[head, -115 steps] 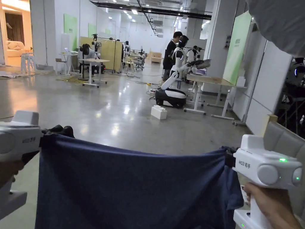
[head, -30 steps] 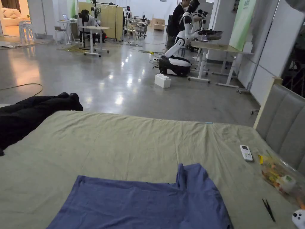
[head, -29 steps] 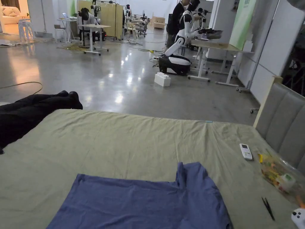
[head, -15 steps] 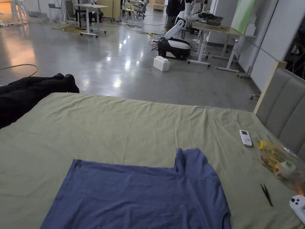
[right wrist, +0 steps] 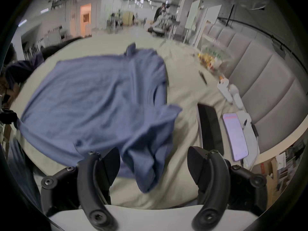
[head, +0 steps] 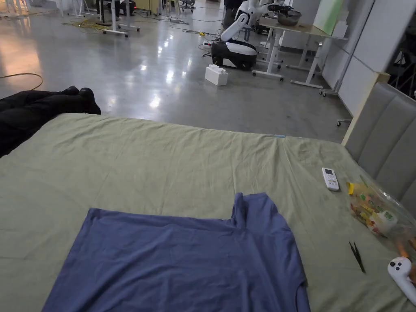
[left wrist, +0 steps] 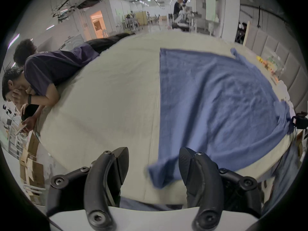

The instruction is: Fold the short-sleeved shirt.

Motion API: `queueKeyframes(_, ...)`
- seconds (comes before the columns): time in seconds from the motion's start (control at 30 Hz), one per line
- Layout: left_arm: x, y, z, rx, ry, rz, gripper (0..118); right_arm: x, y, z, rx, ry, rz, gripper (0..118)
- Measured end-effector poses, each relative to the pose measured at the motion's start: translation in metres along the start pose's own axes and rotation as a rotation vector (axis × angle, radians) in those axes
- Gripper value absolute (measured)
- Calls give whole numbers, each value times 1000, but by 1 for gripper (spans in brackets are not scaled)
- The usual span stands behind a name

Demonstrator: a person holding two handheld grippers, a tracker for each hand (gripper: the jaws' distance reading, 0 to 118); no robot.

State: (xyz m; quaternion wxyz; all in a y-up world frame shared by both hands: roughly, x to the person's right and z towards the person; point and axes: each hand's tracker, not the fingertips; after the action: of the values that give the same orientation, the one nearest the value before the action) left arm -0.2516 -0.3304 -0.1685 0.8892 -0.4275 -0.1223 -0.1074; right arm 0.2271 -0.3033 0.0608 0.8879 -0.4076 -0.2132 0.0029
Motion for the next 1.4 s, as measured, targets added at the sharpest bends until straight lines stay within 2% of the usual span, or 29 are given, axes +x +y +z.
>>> queueKeyframes(0.23,32,50,28,318,-64,82,63,-6,42,34,393,-28,-101,87)
queueKeyframes(0.3,48,66,40,422,-107,94,63,-14,58,43,500,-19,-130,81)
queueKeyframes(0.33,54,73,44,454,-110,94,63,-18,64,46,542,-30,-141,73)
queueKeyframes(0.37,63,81,51,501,-106,89,61,-23,70,51,585,-46,-140,55)
queueKeyframes(0.4,70,86,56,537,-102,75,55,-28,74,54,634,-63,-129,37)
queueKeyframes(0.43,77,93,62,574,-106,54,43,-33,80,54,662,-74,-128,19)
queueKeyframes(0.47,85,98,68,613,-100,36,24,-38,84,57,698,-94,-121,13)
queueKeyframes(0.5,91,102,72,636,-94,20,16,-42,89,62,751,-110,-66,12)
queueKeyframes(0.53,98,106,78,654,-81,-1,16,-44,91,61,722,-84,-104,8)
queueKeyframes(0.57,103,109,84,680,-90,-25,10,-46,93,57,720,-70,-127,2)
queueKeyframes(0.6,107,111,89,704,-99,-44,5,-48,95,58,733,-79,-126,2)
queueKeyframes(0.73,111,115,98,736,-72,-56,5,-56,99,60,790,-122,-112,1)
queueKeyframes(0.87,103,117,94,729,-65,-33,4,-57,102,58,767,-101,-131,1)
queueKeyframes(0.93,93,114,92,714,-64,-17,4,-58,103,57,764,-104,-112,1)
queueKeyframes(1.07,66,100,80,569,-77,-31,4,-56,101,53,751,-84,-84,1)
queueKeyframes(1.33,1,39,41,114,-93,34,4,-57,87,36,668,-70,-37,1)
queueKeyframes(1.4,-6,25,30,31,-88,41,7,-59,83,32,644,-66,-27,1)
